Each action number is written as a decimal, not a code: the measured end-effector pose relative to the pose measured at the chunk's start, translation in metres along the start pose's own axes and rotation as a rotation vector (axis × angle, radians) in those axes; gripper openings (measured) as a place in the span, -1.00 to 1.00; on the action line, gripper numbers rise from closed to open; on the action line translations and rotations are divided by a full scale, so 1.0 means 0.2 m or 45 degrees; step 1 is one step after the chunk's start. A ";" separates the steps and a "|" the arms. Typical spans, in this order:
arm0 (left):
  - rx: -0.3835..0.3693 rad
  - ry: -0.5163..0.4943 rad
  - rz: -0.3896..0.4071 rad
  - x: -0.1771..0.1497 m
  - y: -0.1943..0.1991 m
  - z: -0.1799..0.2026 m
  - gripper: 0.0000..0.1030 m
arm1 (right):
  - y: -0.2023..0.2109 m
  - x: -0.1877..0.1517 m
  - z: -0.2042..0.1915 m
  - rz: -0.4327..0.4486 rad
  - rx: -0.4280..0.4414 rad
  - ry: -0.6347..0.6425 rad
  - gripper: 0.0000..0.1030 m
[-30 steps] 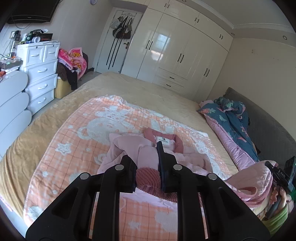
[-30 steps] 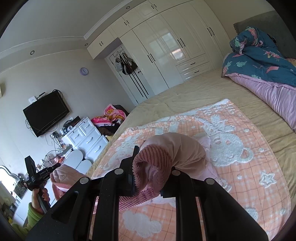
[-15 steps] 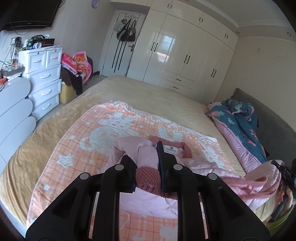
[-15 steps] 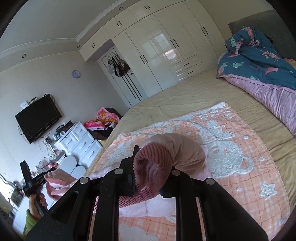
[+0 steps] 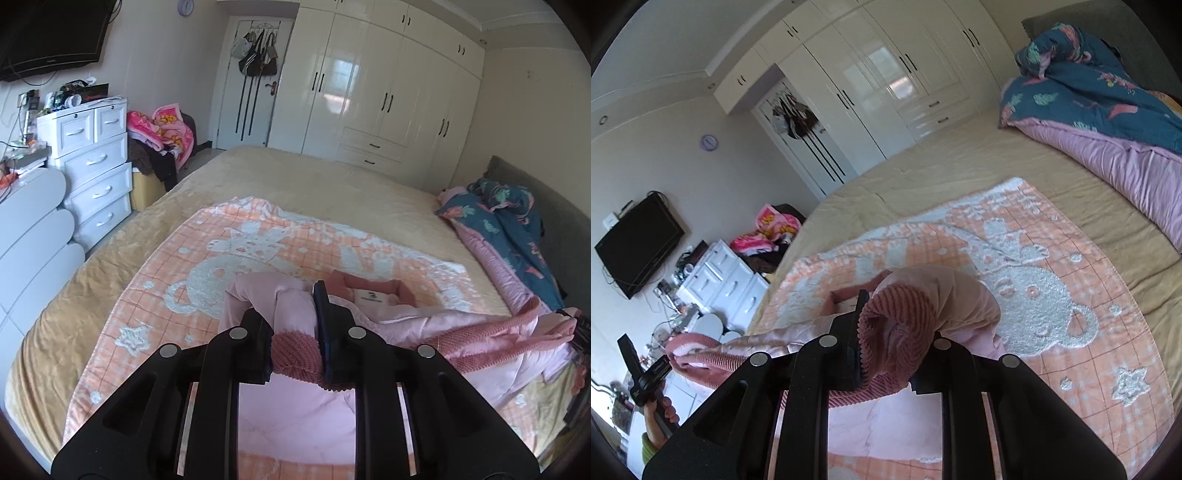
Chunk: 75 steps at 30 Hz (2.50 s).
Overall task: Fold large clothes
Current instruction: 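Lay the held hem down over the collar with both tools, then open both tools to release the hem onto the folded jacket, then move both tools over the folded jacket toward its edge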
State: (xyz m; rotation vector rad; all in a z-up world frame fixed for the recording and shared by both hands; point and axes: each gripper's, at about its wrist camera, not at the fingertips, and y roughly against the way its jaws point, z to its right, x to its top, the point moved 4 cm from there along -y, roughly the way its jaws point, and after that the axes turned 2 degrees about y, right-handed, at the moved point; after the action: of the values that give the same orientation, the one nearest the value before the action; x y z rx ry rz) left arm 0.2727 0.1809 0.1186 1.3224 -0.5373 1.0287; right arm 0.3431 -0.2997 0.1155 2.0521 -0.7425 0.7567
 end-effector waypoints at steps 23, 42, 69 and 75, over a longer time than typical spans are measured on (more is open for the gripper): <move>0.076 -0.029 -0.046 -0.06 -0.30 0.03 -0.76 | -0.31 0.00 0.11 -0.013 0.095 -0.140 0.25; 0.053 -0.070 -0.062 -0.10 -0.37 0.11 -0.44 | -0.28 -0.35 0.12 -0.071 -0.032 0.075 0.68; 0.020 -0.175 0.049 -0.08 0.04 0.28 0.82 | 0.27 -0.31 -0.15 0.127 -0.040 0.284 0.90; 0.037 -0.193 0.041 -0.15 0.10 0.25 0.82 | 0.37 -0.35 -0.22 0.169 -0.095 0.399 0.91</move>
State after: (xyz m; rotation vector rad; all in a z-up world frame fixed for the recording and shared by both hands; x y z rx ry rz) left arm 0.2519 0.1222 0.1163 1.4290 -0.6611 0.9704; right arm 0.2342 -0.2828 0.1219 1.7754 -0.7193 1.0798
